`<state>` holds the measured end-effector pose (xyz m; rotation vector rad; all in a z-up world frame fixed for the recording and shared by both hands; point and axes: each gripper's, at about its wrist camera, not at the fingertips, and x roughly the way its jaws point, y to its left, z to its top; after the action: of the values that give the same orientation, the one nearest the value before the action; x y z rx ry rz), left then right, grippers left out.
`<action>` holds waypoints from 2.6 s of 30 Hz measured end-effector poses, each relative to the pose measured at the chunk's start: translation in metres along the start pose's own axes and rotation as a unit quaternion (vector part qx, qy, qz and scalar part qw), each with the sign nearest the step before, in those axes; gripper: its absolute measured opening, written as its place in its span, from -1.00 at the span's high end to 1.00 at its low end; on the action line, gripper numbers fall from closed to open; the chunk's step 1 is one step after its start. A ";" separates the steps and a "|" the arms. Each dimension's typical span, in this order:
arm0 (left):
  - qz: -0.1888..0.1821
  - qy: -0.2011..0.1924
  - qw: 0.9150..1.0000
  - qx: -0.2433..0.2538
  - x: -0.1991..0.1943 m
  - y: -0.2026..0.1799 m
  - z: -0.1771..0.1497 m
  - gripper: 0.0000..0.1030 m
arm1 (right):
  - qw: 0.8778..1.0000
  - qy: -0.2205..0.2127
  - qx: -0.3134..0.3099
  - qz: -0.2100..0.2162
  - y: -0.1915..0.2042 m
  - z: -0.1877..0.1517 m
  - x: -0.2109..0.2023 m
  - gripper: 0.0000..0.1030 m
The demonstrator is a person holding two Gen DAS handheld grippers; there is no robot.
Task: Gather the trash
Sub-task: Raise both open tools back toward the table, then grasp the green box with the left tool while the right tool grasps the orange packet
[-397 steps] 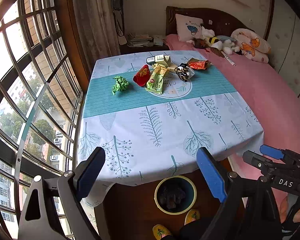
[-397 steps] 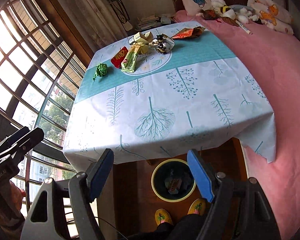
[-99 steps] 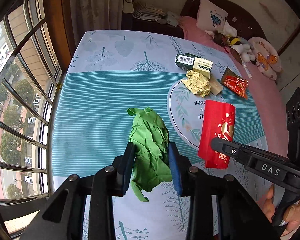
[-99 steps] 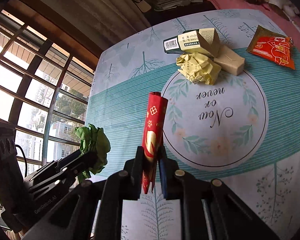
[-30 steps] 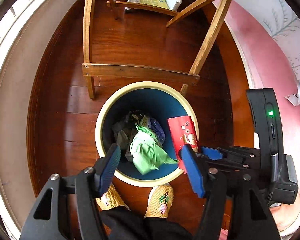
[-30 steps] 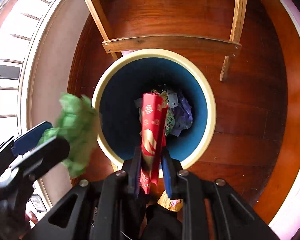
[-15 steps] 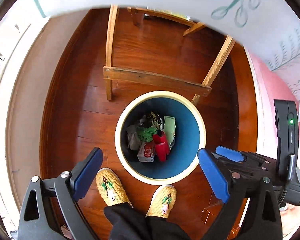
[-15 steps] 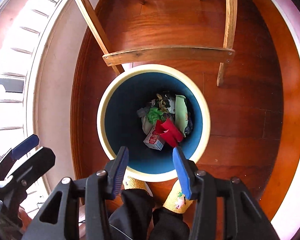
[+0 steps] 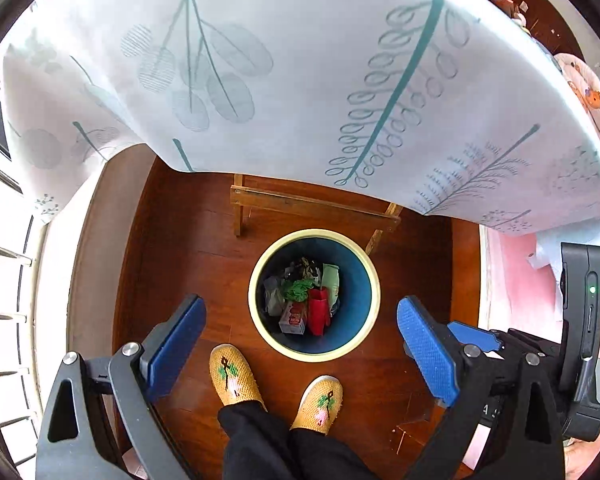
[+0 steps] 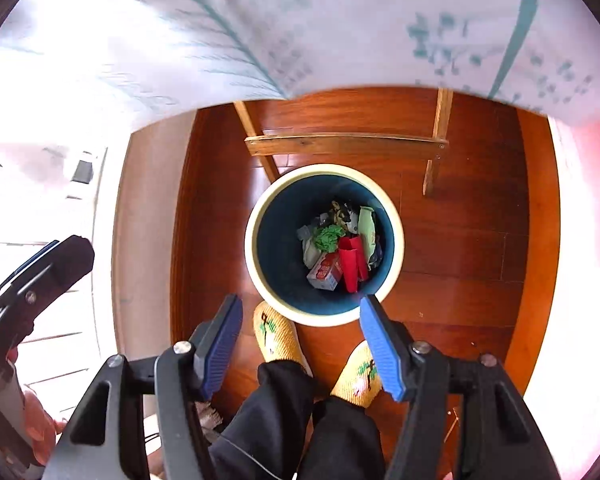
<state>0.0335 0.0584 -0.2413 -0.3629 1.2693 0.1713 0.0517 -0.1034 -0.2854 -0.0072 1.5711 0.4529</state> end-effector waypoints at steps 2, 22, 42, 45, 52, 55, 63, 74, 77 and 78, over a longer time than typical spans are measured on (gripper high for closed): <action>-0.001 -0.005 1.000 -0.006 -0.021 -0.001 0.000 -0.85 | 1.000 -0.004 -0.025 -0.009 0.012 -0.005 -0.022 -0.19; -0.017 -0.131 0.991 -0.021 -0.211 0.007 0.048 -0.85 | 0.989 -0.127 -0.072 -0.040 0.080 0.024 -0.204 -0.19; -0.030 -0.212 0.967 0.141 -0.286 -0.009 0.158 -0.85 | 0.962 -0.264 0.046 -0.049 0.094 0.093 -0.302 -0.19; -0.031 -0.222 0.962 0.153 -0.290 -0.017 0.169 -0.85 | 0.957 -0.282 0.049 -0.055 0.085 0.104 -0.313 -0.19; -0.012 -0.217 0.963 0.157 -0.275 -0.044 0.203 -0.85 | 0.954 -0.289 0.065 -0.054 0.034 0.148 -0.319 -0.19; 0.004 -0.209 0.966 0.154 -0.258 -0.065 0.225 -0.85 | 0.956 -0.281 0.069 -0.043 0.004 0.178 -0.315 -0.19; 0.008 -0.153 0.983 0.106 -0.192 -0.139 0.306 -0.85 | 0.969 -0.223 0.105 0.014 -0.105 0.276 -0.299 -0.19; 0.038 -0.109 0.991 0.060 -0.125 -0.204 0.389 -0.85 | 0.964 -0.161 0.178 0.117 -0.215 0.403 -0.246 -0.19; 0.046 -0.101 0.993 0.050 -0.114 -0.208 0.404 -0.85 | 0.955 -0.166 0.201 0.138 -0.231 0.425 -0.236 -0.19; 0.048 -0.098 0.993 0.047 -0.110 -0.208 0.409 -0.85 | 0.953 -0.168 0.209 0.142 -0.236 0.431 -0.233 -0.18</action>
<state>0.4357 0.0197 0.0009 -0.1991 1.0966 0.2236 0.5460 -0.2596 -0.1199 0.6001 1.3056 0.3153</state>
